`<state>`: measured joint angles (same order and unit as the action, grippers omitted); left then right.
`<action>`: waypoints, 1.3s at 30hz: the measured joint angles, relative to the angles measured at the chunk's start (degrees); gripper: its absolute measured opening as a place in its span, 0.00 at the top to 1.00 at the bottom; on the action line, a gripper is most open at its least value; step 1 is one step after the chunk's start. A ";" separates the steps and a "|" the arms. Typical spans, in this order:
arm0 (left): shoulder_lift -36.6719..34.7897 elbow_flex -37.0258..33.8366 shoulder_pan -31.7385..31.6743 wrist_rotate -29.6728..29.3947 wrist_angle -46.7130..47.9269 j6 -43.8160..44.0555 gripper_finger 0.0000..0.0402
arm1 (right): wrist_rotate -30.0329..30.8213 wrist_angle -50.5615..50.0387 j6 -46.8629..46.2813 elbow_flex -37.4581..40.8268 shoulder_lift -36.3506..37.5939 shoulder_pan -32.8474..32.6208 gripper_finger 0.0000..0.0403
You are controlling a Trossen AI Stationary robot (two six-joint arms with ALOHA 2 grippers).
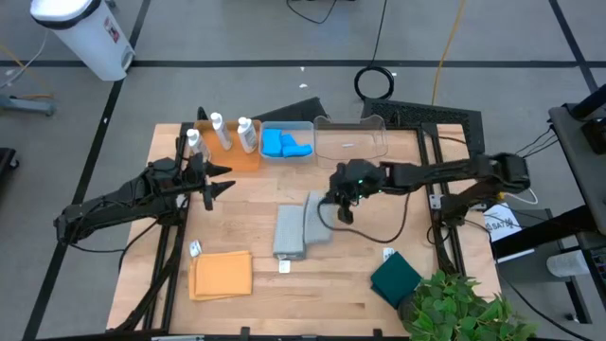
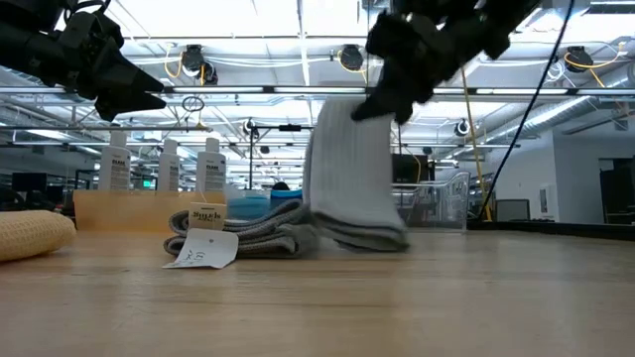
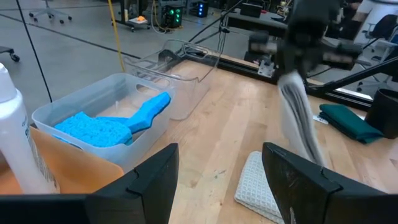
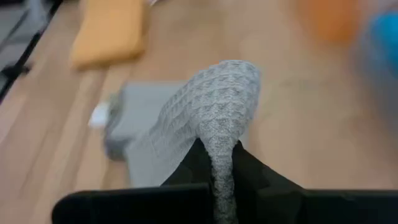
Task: Pick & Place Kitchen Items
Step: Put the gray towel into the right transparent bin
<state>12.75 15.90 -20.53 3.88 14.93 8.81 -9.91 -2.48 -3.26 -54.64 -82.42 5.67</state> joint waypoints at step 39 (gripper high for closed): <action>-0.02 0.00 -0.01 -2.95 -0.13 0.60 0.41 | 55.64 10.73 -17.38 0.51 0.50 13.61 0.98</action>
<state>12.73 15.90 -20.55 0.93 14.81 9.42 45.73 8.25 -20.64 -54.13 -81.92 19.28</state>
